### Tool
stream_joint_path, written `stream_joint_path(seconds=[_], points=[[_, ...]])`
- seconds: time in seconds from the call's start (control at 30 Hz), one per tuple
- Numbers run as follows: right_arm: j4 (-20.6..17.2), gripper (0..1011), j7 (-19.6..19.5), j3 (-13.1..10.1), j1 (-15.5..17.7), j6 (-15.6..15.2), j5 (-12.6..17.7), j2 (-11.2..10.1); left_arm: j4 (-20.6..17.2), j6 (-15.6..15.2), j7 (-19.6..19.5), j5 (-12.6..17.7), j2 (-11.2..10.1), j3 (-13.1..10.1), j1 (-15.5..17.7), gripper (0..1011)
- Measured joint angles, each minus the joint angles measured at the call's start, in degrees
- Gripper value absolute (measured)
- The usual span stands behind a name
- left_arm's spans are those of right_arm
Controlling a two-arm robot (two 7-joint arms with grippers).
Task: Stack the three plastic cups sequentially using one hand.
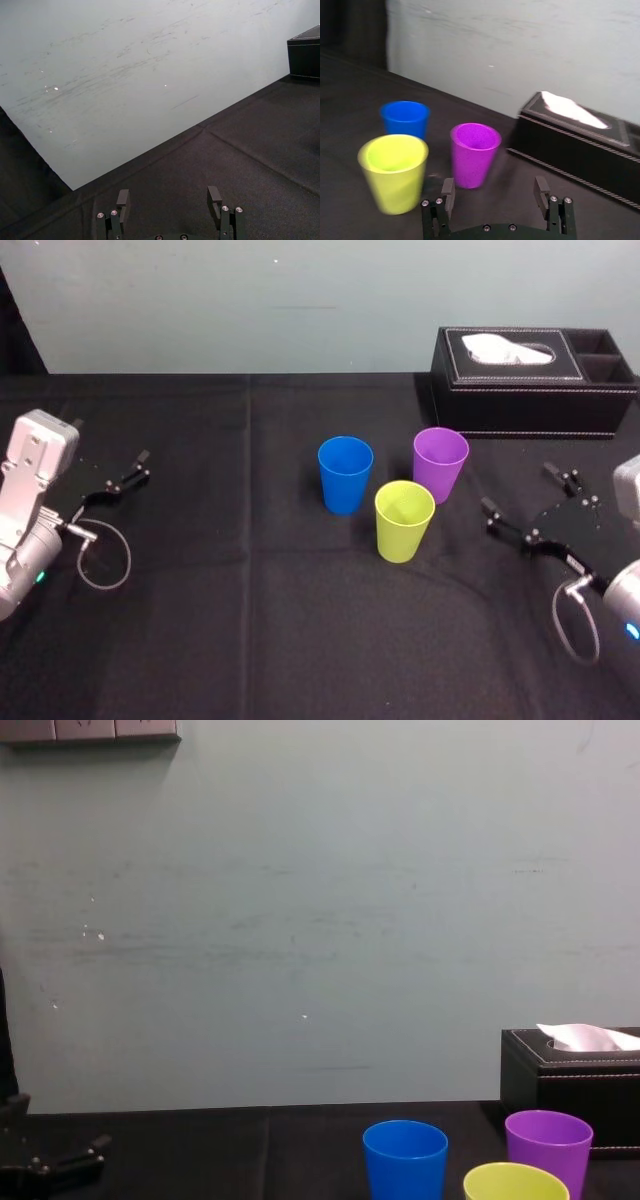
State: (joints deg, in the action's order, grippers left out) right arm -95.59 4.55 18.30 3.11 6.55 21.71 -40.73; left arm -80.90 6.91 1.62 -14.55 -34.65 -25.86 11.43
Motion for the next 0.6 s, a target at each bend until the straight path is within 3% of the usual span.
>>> stream_joint_path(seconds=[0.13, 0.23, 0.6], points=[[-4.2, 1000, 4.4, -1.3, 3.8, -1.6, 5.0, -1.6, 0.0, 0.0, 0.0, 0.0, 0.0, 0.0, 0.0, 1011], [-5.7, 1000, 6.1, -1.8, 5.3, -2.6, 6.8, -2.2, 0.0, 0.0, 0.0, 0.0, 0.0, 0.0, 0.0, 1011], [-8.6, 1002, 9.2, -2.3, 9.1, -4.6, 7.8, -2.3, 0.0, 0.0, 0.0, 0.0, 0.0, 0.0, 0.0, 1011]])
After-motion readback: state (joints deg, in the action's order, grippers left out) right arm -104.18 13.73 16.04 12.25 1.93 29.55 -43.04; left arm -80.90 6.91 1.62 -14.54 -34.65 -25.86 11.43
